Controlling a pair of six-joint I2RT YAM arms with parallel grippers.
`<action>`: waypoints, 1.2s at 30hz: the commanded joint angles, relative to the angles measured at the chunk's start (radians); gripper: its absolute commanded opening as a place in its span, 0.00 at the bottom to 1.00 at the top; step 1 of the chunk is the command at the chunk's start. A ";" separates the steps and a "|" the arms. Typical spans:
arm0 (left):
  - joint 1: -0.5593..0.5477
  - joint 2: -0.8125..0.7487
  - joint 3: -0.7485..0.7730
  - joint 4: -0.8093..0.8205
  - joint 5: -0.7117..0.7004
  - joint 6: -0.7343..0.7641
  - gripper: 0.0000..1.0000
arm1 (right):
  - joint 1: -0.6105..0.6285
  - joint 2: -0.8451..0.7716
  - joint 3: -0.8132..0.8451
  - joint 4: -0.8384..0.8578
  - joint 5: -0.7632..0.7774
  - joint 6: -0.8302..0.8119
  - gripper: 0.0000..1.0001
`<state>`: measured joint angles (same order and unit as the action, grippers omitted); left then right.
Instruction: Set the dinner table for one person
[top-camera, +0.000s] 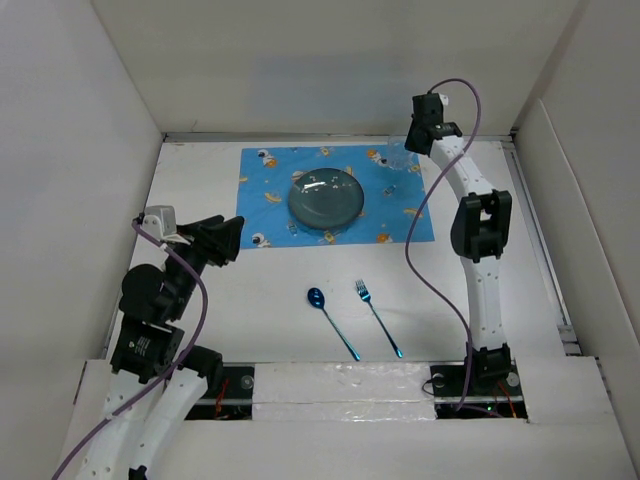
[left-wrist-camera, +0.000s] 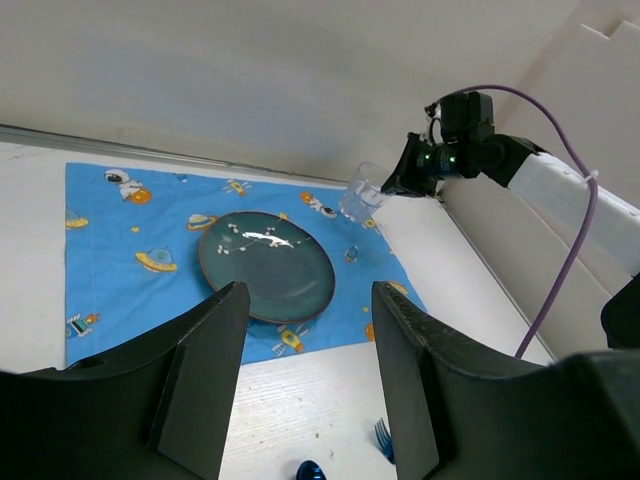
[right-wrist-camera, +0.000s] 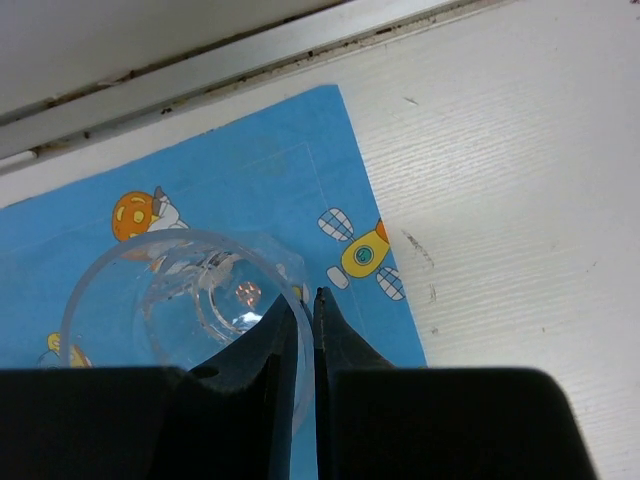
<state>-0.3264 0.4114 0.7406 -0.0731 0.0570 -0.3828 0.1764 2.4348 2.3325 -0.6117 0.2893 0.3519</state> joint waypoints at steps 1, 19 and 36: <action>-0.005 0.013 0.002 0.036 0.017 0.005 0.49 | -0.005 0.012 0.085 0.012 0.002 -0.014 0.00; -0.005 0.043 0.000 0.033 0.030 0.005 0.48 | -0.023 0.064 0.102 0.058 0.086 0.018 0.00; -0.005 0.053 0.005 0.033 0.030 0.005 0.48 | -0.041 -0.133 -0.062 0.138 -0.033 0.039 0.58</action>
<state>-0.3264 0.4557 0.7406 -0.0757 0.0780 -0.3828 0.1387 2.4783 2.2921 -0.5678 0.3054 0.3885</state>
